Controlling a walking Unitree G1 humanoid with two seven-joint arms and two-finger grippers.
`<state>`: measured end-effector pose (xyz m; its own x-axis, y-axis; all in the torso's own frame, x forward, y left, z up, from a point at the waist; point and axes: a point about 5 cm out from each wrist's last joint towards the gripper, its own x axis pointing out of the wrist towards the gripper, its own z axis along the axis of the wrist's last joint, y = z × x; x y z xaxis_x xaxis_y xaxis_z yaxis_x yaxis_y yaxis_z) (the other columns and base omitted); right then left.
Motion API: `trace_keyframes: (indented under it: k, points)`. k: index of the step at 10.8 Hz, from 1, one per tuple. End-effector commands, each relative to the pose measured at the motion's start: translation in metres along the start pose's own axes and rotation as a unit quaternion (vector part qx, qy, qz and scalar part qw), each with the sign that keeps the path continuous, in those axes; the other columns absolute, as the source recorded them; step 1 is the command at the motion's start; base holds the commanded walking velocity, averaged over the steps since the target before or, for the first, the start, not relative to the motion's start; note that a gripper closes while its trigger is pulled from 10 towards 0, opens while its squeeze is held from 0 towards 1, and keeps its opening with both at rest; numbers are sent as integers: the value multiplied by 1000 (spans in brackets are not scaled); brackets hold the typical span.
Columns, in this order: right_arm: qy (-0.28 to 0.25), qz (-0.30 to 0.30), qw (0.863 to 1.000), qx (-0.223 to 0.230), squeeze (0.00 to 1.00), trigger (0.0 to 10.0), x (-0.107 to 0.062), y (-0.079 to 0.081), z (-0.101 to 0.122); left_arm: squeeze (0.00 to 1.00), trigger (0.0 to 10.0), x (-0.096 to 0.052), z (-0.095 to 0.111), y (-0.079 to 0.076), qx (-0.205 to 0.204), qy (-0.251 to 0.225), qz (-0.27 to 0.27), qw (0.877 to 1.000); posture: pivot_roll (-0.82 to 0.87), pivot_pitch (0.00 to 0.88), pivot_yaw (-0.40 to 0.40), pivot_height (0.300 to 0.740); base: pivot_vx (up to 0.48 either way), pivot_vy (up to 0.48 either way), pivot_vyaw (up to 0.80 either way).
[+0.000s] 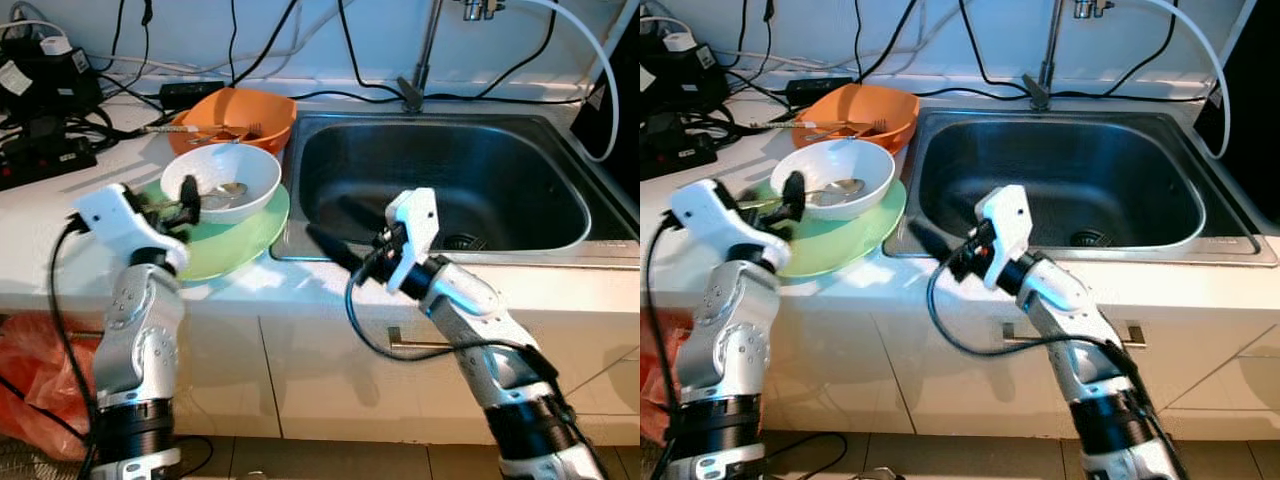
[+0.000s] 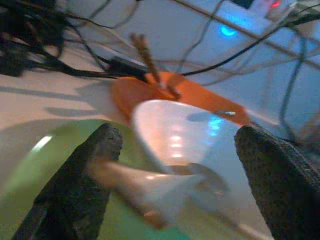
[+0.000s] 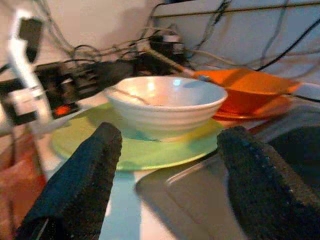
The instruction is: Kitchen organization
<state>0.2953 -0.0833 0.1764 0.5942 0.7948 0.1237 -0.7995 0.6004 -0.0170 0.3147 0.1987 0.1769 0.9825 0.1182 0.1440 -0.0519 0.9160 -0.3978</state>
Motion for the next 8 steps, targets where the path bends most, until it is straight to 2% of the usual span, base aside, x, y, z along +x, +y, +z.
trace_keyframes:
  k: [1,3,8]
  points:
    - [3,16,1000,4,0,10000,-2,3,1,0,0,3,3,-5,-10,-2,-17,1000,111,36,27,740,0,0,0]
    - [9,13,1000,7,0,10000,-5,1,0,0,0,3,4,-9,-29,-6,-29,999,112,34,28,740,0,0,0]
    - [18,9,1000,13,0,10000,-6,1,-5,0,0,4,4,-7,-78,-3,-22,997,113,32,34,740,0,0,0]
